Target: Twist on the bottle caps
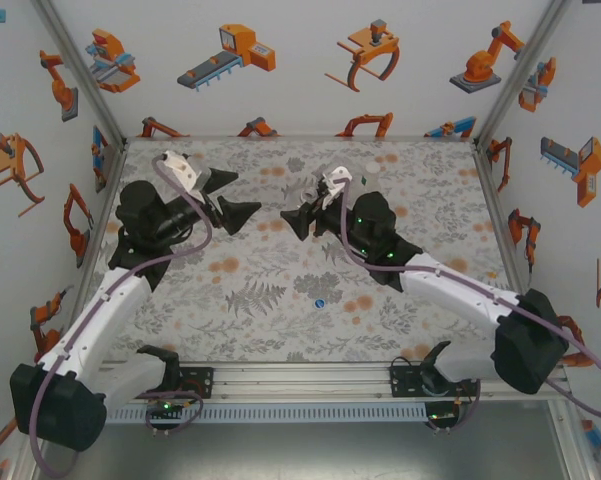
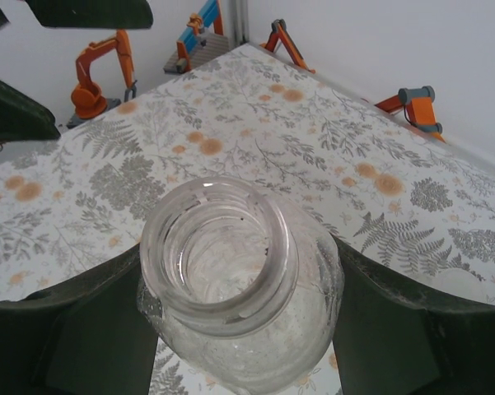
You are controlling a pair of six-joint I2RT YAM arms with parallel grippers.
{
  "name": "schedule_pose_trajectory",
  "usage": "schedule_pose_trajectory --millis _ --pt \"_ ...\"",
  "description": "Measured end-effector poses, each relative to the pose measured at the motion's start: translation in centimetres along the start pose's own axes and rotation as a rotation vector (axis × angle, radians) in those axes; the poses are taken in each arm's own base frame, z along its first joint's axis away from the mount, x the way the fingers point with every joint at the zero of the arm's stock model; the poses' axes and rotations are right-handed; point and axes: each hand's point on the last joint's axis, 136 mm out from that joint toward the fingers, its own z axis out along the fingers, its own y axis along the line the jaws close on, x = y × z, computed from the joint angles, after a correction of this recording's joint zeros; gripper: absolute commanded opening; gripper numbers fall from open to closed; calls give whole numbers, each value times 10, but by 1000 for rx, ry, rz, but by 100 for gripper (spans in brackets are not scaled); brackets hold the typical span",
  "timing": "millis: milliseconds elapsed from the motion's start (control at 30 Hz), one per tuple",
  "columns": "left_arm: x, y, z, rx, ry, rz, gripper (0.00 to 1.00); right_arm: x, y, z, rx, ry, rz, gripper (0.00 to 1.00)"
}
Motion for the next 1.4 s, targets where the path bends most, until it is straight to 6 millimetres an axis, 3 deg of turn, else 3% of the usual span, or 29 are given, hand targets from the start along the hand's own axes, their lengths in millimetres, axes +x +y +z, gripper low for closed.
schedule_pose_trajectory --millis 267,500,800,967,1400 --pt "-25 -35 -4 196 -113 49 87 -44 13 -27 -44 -64 31 32" --pt "-19 -60 2 333 -106 16 91 -78 38 -35 -185 -134 51 32" --pt "-16 -74 5 401 -95 -5 95 -100 61 -30 -342 -196 93 31" --pt "-13 -79 9 449 -80 -37 95 -102 72 -20 -419 -209 112 31" --pt "-16 -97 10 560 -60 -78 85 -106 100 -20 -570 -223 95 31"
